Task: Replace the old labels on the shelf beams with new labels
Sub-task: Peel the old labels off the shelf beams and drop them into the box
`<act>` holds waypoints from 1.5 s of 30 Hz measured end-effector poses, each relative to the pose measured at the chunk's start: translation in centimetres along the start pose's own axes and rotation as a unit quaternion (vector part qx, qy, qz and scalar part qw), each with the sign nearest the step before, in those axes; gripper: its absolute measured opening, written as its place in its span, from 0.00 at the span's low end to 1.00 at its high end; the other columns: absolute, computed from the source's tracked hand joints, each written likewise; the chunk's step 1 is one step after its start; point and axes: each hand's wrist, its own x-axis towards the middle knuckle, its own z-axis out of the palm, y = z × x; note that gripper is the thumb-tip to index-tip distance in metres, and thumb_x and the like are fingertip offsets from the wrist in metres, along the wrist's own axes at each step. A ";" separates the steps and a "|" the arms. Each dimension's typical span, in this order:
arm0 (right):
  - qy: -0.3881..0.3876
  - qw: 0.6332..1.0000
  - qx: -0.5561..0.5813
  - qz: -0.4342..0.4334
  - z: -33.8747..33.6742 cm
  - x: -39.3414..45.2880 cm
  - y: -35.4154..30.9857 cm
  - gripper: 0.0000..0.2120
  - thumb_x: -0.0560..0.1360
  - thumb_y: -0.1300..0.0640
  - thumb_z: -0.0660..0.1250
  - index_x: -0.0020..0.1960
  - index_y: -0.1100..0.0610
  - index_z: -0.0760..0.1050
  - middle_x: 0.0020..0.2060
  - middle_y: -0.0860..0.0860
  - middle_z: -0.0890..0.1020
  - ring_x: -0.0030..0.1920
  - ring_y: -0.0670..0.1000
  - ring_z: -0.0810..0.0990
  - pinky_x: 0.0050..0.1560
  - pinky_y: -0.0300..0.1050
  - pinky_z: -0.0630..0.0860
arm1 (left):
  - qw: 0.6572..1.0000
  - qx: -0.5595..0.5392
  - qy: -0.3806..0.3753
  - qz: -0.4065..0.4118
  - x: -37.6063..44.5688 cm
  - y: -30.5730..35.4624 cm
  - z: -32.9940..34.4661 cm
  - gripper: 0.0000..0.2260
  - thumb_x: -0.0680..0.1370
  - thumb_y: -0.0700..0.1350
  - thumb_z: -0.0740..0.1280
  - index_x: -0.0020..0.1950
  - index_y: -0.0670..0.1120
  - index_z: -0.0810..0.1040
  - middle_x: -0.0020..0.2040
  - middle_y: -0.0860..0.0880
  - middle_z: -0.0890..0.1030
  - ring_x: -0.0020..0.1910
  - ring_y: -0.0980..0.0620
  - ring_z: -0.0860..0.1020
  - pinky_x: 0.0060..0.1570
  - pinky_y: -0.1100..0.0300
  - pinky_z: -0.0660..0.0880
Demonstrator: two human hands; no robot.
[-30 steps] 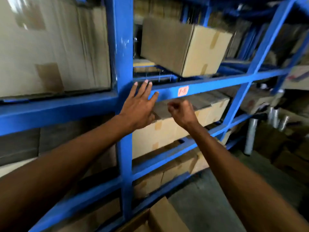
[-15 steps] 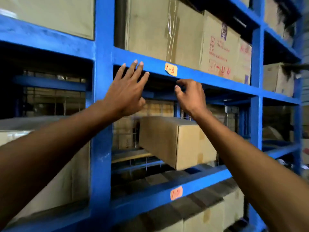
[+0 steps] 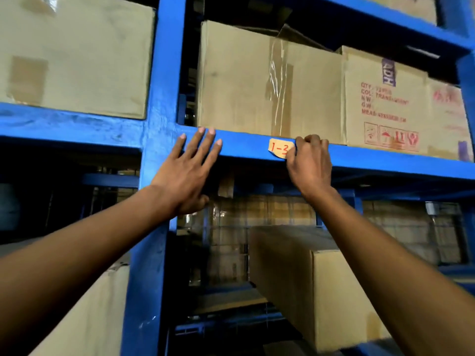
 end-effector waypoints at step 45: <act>-0.230 0.893 0.264 0.282 -2.4 -40.9 -11.2 0.07 0.72 0.64 0.67 0.47 0.61 0.83 0.40 0.57 0.86 0.39 0.48 0.80 0.46 0.46 0.77 | 0.965 -0.176 -0.144 0.134 -34.9 9.2 7.6 0.36 0.75 0.52 0.59 0.75 0.37 0.47 0.76 0.36 0.45 0.76 0.40 0.43 0.73 0.44 0.41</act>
